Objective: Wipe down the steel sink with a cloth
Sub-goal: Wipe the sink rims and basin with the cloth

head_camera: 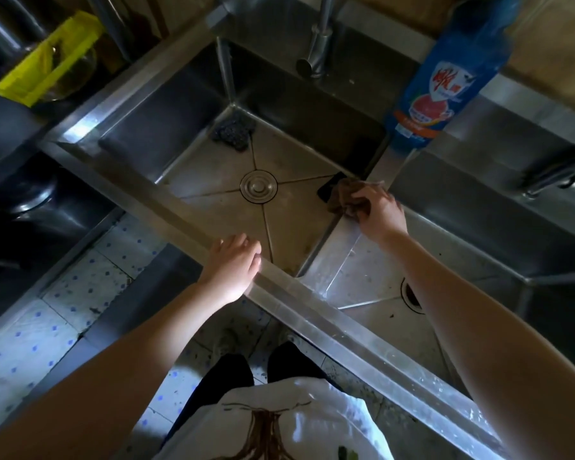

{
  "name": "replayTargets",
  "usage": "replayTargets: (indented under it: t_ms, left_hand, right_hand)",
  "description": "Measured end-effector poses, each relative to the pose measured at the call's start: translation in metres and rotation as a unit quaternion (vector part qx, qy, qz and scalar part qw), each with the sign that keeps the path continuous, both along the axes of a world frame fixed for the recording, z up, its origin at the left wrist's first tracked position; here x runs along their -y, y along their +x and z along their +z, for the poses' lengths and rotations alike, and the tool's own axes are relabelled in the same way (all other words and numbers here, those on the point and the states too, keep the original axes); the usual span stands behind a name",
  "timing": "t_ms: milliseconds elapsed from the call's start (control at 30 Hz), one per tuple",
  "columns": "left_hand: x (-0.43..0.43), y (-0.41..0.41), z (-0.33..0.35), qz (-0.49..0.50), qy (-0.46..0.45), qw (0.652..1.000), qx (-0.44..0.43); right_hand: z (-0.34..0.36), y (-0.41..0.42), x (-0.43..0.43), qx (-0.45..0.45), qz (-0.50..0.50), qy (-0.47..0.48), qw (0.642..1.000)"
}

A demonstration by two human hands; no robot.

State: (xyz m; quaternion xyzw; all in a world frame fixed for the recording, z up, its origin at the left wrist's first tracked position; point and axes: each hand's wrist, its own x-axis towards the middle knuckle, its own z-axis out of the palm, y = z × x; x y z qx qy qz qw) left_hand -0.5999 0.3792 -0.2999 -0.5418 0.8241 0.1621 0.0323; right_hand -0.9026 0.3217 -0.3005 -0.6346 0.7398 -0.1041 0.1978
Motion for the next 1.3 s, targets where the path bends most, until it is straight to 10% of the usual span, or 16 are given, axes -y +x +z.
replayTargets:
  t_ms: [1067, 1300]
  left_hand:
    - [0.011, -0.122, -0.006, 0.002, 0.041, 0.999, -0.027]
    - [0.026, -0.120, -0.006, -0.003, 0.066, 0.997, -0.036]
  right_hand:
    - [-0.005, -0.041, -0.008, 0.011, 0.129, -0.061, 0.990]
    - [-0.001, -0.080, 0.065, 0.025, 0.027, -0.030, 0.999]
